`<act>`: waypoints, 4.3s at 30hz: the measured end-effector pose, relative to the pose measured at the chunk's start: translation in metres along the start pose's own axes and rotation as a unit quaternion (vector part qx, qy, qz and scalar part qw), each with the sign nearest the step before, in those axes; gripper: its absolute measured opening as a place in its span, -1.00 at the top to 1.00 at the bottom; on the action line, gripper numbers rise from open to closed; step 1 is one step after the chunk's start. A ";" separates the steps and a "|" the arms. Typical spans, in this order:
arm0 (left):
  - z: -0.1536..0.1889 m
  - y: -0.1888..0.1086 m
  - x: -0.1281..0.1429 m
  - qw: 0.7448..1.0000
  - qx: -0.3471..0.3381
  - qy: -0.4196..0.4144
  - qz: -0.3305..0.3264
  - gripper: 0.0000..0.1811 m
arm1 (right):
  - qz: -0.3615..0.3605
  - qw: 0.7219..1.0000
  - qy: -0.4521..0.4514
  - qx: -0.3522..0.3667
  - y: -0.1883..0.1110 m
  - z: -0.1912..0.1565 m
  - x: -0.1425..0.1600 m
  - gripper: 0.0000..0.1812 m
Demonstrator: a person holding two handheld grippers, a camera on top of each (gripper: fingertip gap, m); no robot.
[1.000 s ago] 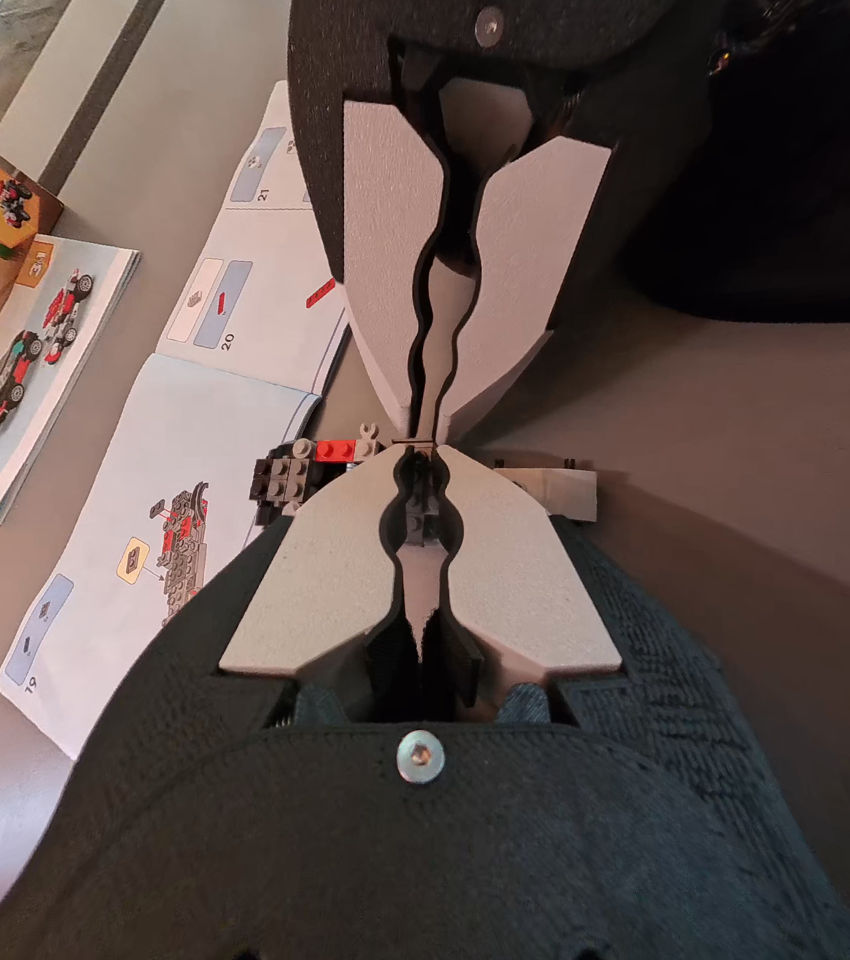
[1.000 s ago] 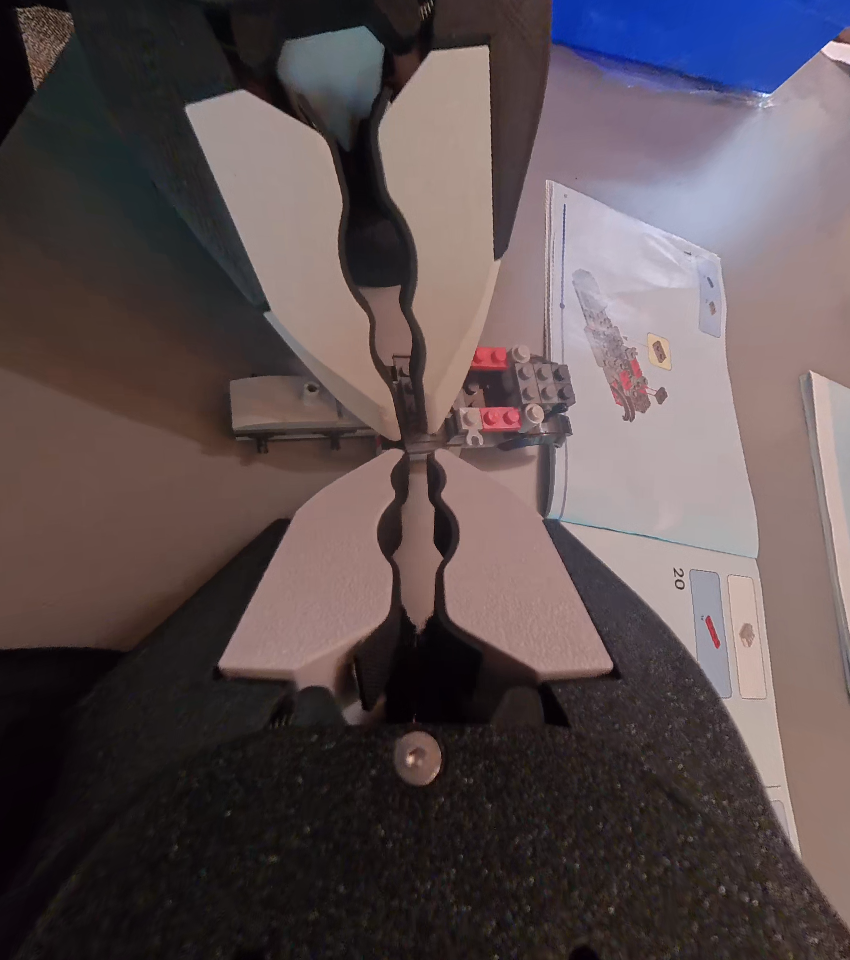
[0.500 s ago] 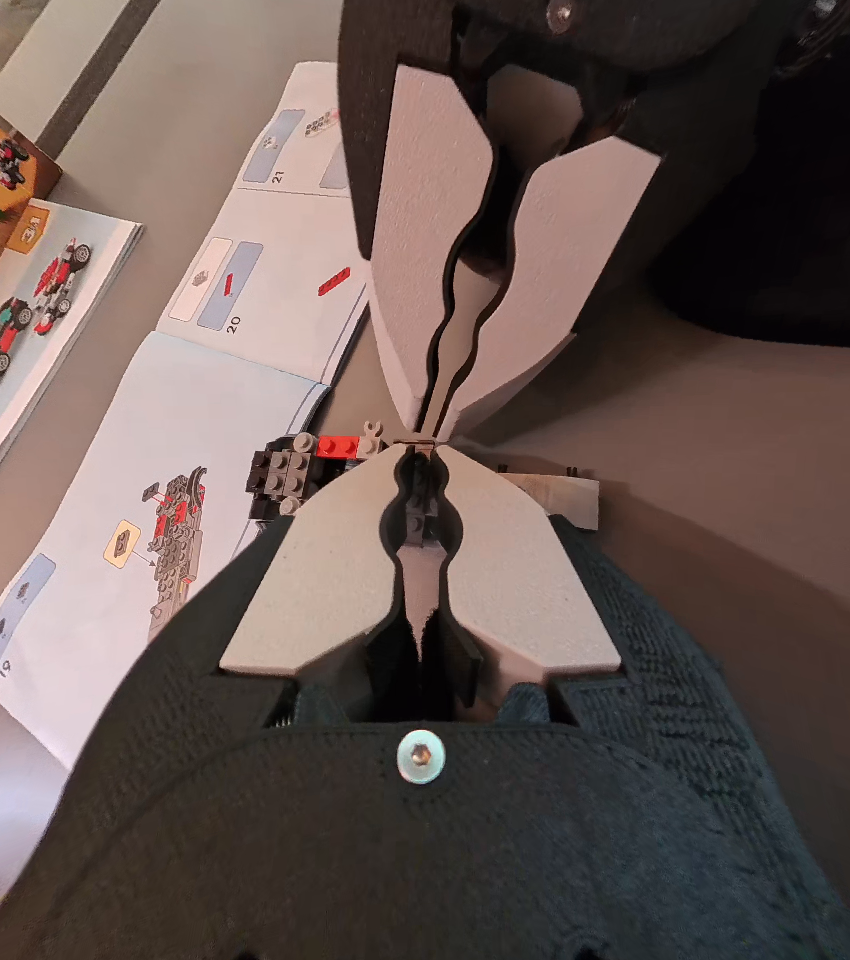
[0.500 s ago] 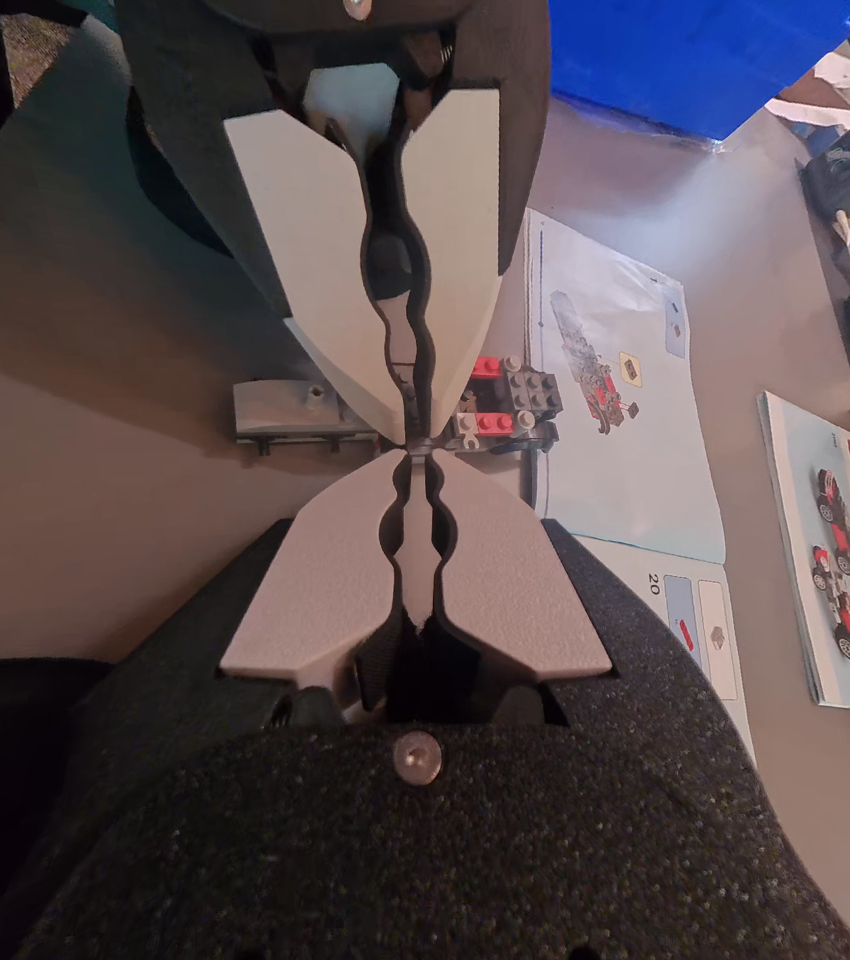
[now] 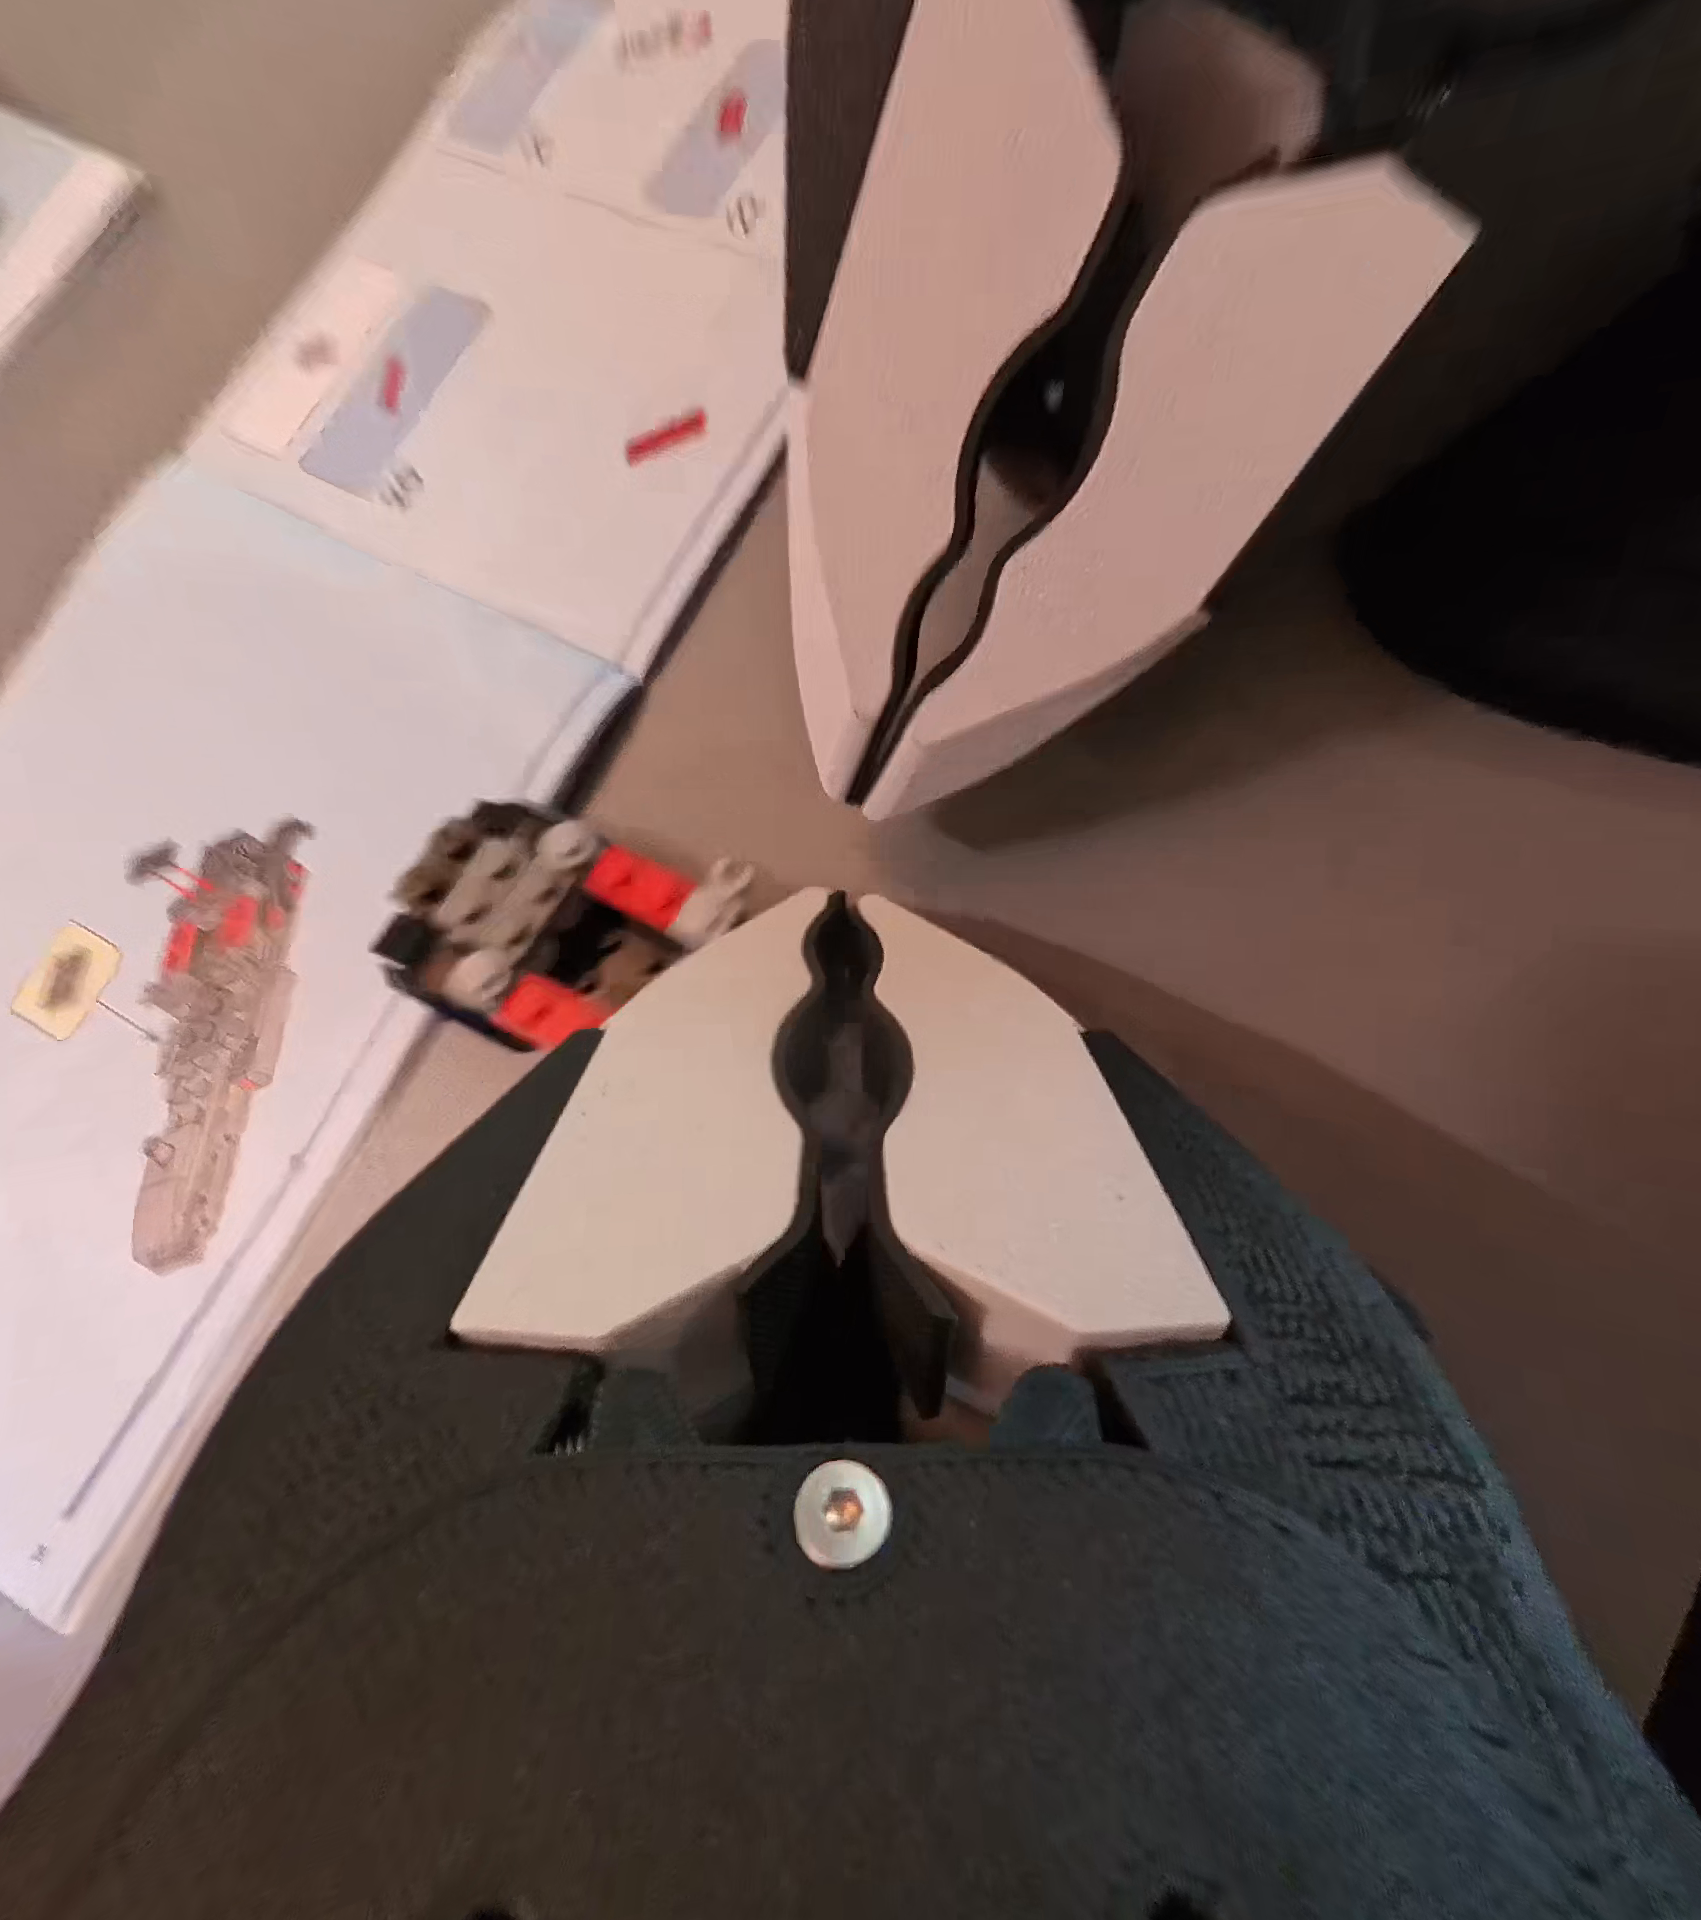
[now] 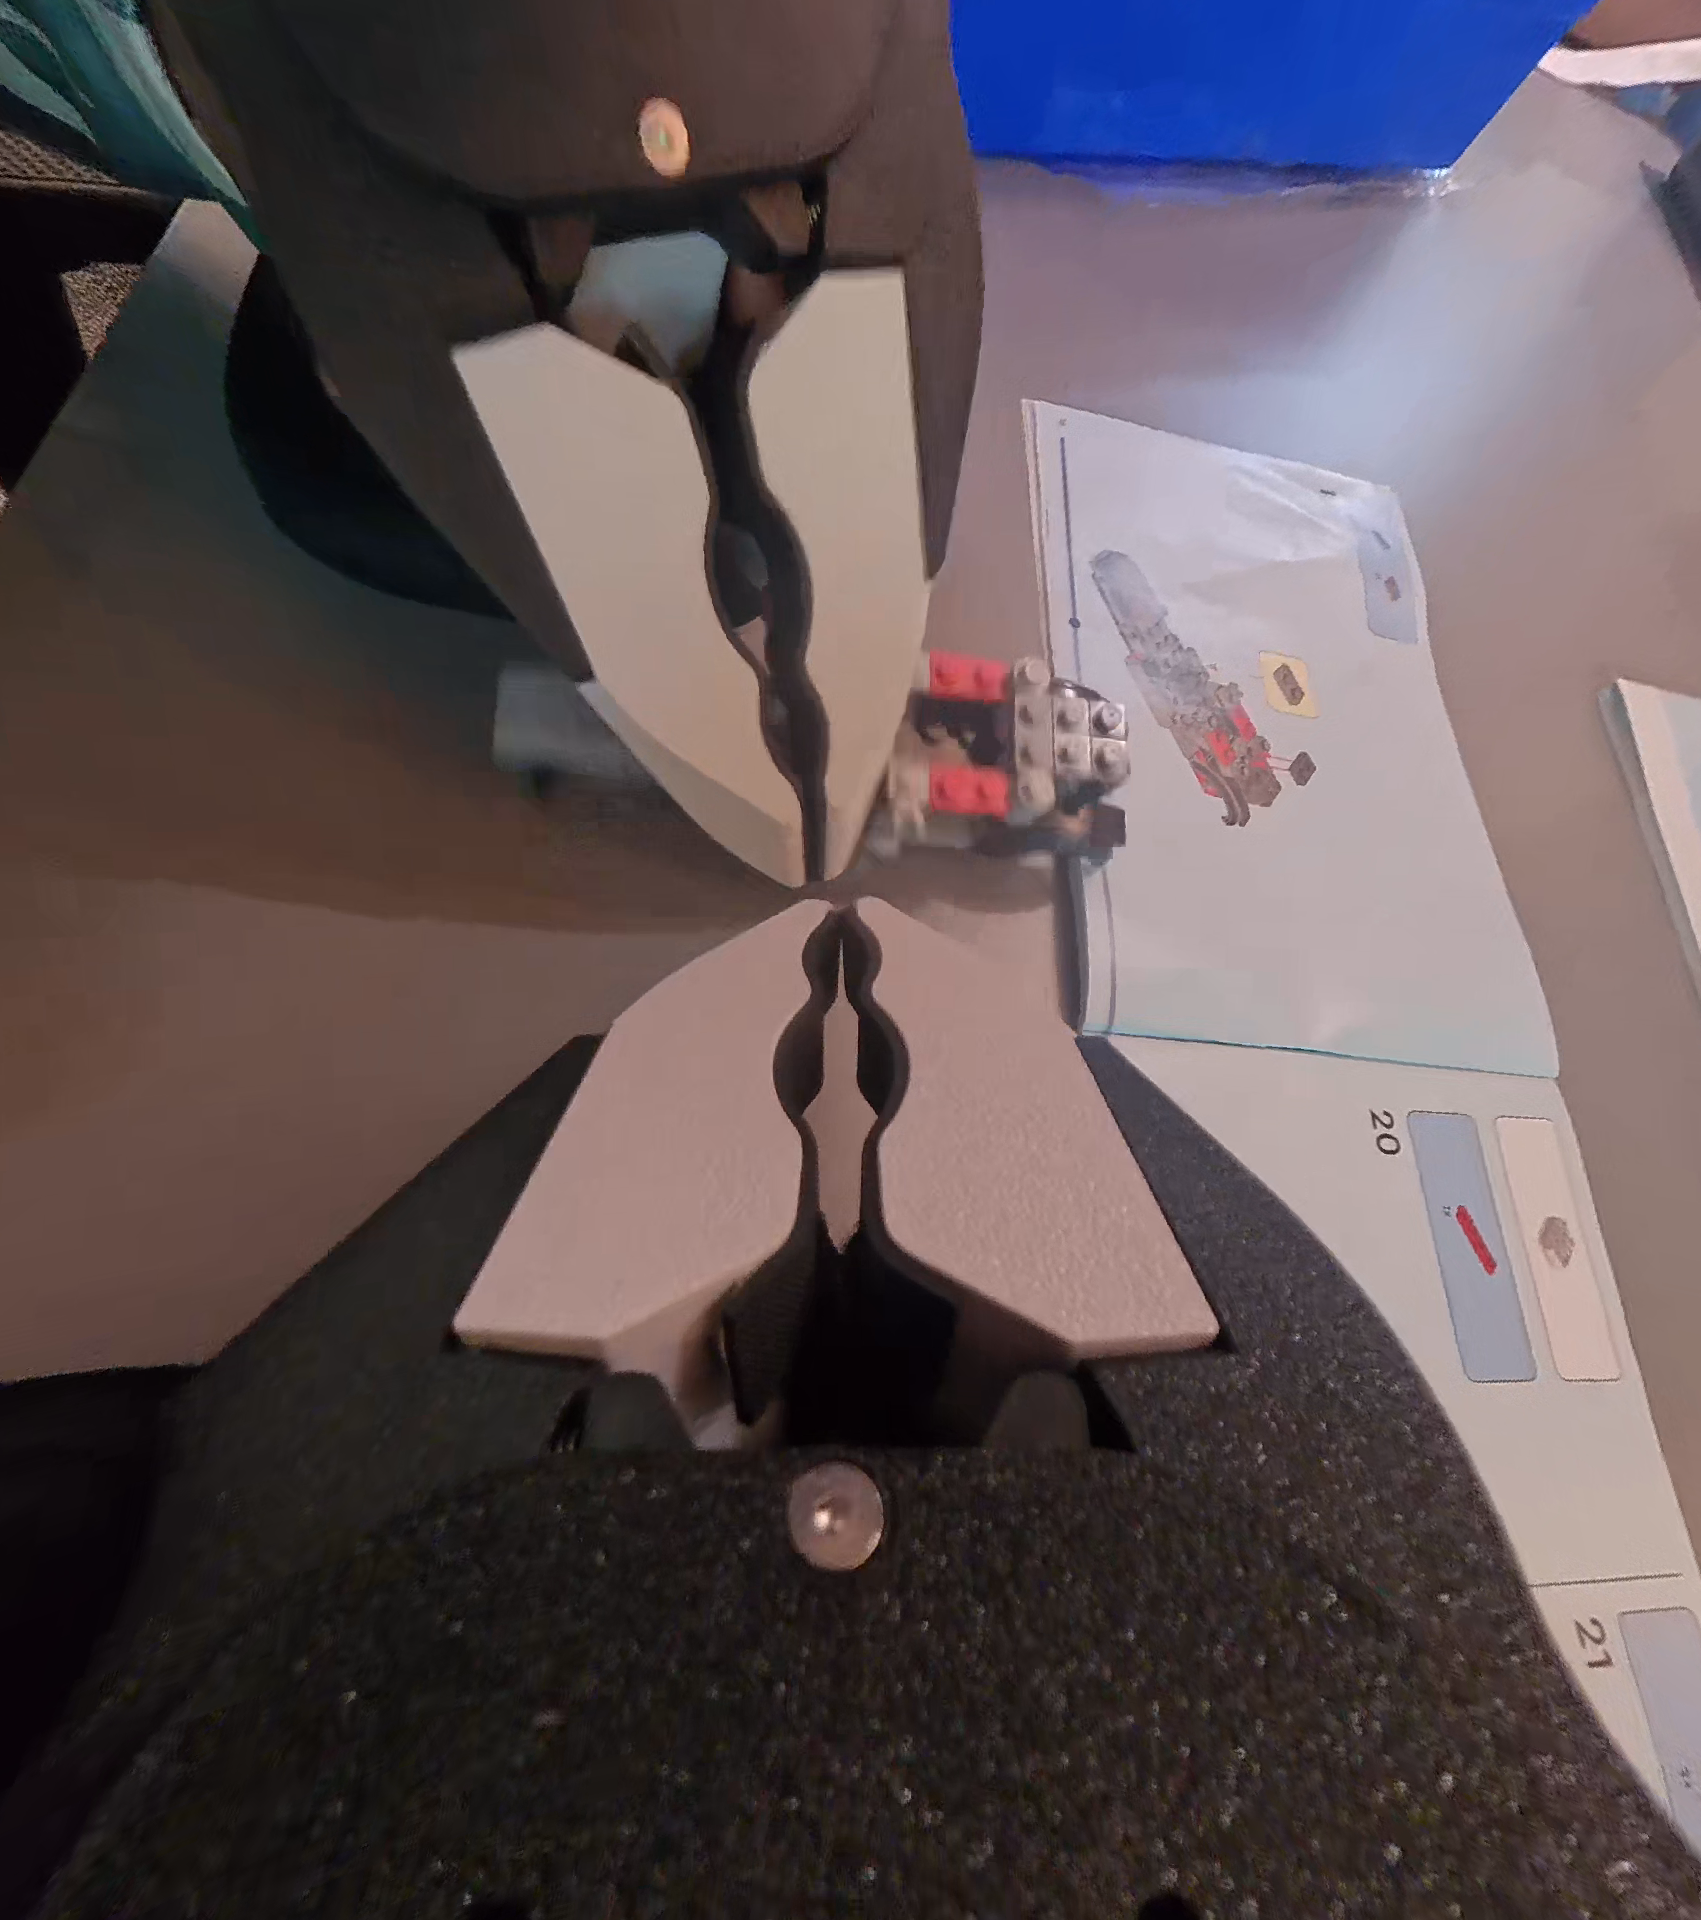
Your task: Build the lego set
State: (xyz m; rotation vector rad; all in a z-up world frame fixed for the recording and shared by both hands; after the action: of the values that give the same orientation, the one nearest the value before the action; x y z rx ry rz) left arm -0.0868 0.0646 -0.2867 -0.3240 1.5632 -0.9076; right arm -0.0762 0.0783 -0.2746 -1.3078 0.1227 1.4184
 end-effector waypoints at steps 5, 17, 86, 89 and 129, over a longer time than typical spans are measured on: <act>0.002 -0.003 -0.002 1.000 0.008 0.009 0.010 0.99 | -0.002 1.000 0.012 -0.010 0.002 -0.002 0.001 0.99; -0.022 -0.057 -0.002 0.992 0.009 -0.094 0.082 0.67 | -0.033 0.998 0.028 -0.056 0.019 -0.002 0.007 0.73; -0.032 -0.054 0.006 0.994 -0.028 -0.033 0.096 0.83 | -0.021 0.995 0.094 -0.033 0.035 0.007 -0.018 0.82; -0.050 -0.055 0.005 0.990 -0.082 -0.056 0.101 0.41 | -0.018 0.995 0.095 -0.035 0.036 0.007 -0.018 0.82; -0.047 -0.025 0.018 0.973 0.065 -0.206 -0.076 0.21 | -0.020 0.993 0.110 0.037 0.033 0.001 -0.018 0.82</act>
State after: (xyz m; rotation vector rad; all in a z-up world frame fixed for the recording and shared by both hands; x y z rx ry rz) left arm -0.1420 0.0538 -0.2841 -0.5099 1.1026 -0.9839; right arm -0.1062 0.0559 -0.2800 -1.3946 0.2914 1.2222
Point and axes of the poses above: each gripper's, where its closed fingertips meet, y out along the fingers, x out of its underside, z = x × y across the jaws, the point moved 1 cm from there along -y, back along the fingers, and after that the axes turned 11 degrees about -y, right-handed, at the moved point
